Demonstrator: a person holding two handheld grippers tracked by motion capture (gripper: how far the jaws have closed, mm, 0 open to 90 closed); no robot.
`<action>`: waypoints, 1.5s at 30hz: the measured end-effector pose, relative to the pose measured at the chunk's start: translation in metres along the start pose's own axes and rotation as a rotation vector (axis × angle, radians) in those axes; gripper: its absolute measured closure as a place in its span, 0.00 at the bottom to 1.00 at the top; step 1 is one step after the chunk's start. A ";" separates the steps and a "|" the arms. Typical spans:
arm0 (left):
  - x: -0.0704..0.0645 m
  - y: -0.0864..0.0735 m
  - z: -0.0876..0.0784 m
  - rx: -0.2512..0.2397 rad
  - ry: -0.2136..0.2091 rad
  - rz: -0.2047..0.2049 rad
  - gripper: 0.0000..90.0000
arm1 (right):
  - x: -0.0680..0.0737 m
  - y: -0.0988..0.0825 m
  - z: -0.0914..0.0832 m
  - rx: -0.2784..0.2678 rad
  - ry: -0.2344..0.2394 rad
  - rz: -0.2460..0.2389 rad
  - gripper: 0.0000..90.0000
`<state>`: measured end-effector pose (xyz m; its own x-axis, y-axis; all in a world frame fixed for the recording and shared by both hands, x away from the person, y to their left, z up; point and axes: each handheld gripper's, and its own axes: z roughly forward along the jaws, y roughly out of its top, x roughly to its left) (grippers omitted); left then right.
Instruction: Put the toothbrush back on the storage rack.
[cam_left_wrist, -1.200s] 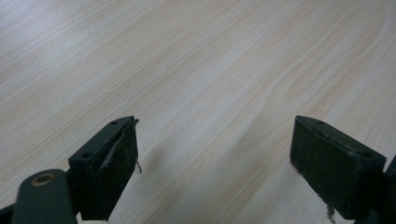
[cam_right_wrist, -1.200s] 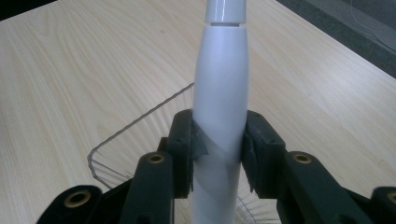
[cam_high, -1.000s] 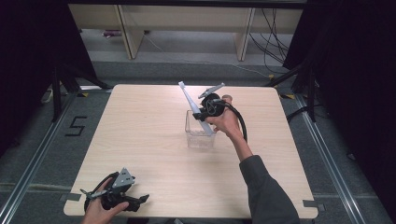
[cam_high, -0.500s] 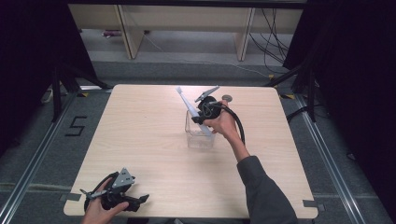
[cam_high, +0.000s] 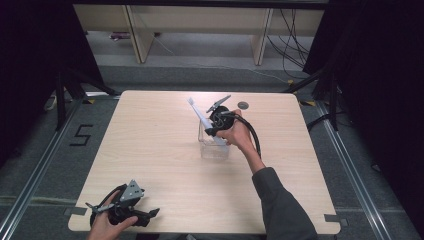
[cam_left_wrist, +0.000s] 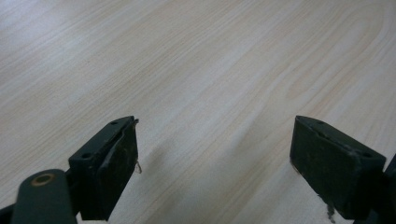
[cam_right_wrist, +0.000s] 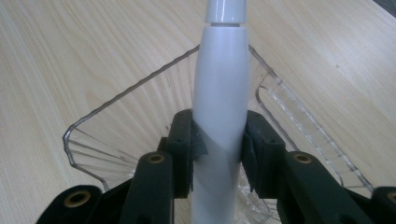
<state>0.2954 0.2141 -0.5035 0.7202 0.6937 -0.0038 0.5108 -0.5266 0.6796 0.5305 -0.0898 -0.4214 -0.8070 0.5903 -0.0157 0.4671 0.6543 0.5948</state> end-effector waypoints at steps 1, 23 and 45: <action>0.000 0.000 0.000 0.000 0.000 0.000 0.17 | 0.000 0.000 0.000 0.003 0.001 -0.004 0.74; 0.000 0.000 0.000 0.002 0.002 0.000 0.17 | -0.001 -0.005 0.006 0.028 0.015 0.058 0.73; 0.000 0.000 0.000 0.003 0.003 -0.003 0.17 | 0.000 -0.005 -0.038 -0.142 -0.006 0.059 0.54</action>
<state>0.2950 0.2145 -0.5034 0.7171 0.6969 -0.0040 0.5145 -0.5255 0.6776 0.5139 -0.1110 -0.3941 -0.7770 0.6292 0.0179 0.4577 0.5452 0.7023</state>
